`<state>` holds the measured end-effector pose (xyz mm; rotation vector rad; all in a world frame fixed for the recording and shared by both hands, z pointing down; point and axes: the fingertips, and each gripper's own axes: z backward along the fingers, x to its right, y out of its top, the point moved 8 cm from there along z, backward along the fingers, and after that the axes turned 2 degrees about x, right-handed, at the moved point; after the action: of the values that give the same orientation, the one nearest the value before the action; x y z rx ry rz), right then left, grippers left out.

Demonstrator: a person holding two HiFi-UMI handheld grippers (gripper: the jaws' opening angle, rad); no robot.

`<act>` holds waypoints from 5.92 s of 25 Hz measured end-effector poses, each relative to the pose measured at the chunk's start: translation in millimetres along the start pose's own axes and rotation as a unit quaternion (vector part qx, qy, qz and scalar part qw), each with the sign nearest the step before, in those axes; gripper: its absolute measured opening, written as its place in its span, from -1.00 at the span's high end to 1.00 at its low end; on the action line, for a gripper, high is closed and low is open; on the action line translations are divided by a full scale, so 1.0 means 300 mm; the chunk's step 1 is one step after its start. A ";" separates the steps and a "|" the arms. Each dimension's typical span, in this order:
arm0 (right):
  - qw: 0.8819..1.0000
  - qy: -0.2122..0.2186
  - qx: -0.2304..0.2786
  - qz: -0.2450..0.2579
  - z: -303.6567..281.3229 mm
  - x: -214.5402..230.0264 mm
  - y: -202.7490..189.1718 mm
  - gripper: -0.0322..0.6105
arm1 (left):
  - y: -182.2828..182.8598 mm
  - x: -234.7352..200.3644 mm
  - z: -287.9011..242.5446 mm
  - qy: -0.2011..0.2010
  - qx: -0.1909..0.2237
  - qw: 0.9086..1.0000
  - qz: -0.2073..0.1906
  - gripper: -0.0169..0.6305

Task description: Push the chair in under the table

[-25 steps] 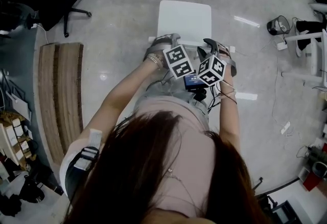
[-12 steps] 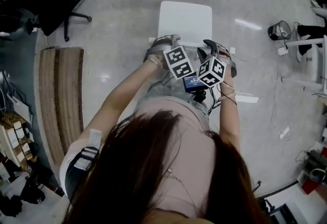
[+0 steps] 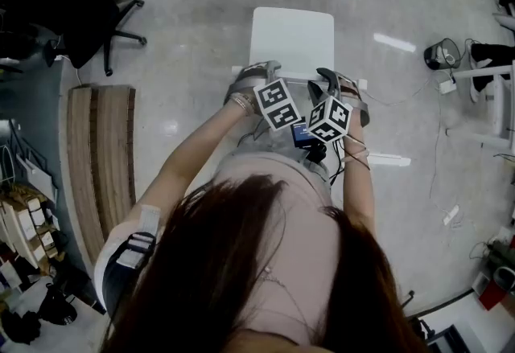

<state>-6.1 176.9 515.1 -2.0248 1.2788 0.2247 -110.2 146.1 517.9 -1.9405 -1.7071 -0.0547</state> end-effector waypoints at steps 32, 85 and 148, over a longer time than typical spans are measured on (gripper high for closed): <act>1.000 0.011 0.018 0.020 -0.215 0.370 -0.062 0.37 | 0.186 -0.304 -0.229 0.013 -0.018 1.000 0.010 0.44; 0.996 -0.006 0.056 0.062 -0.522 0.857 -0.109 0.37 | 0.404 -0.751 -0.531 0.033 -0.033 0.999 0.019 0.40; 0.998 0.004 0.044 0.048 -0.922 1.400 -0.054 0.37 | 0.559 -1.323 -0.856 0.022 -0.040 0.999 0.004 0.41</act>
<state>153.5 -300.1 516.1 -1.8927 1.3690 0.2023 50.8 -329.1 523.5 -1.9880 -1.6927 -0.1647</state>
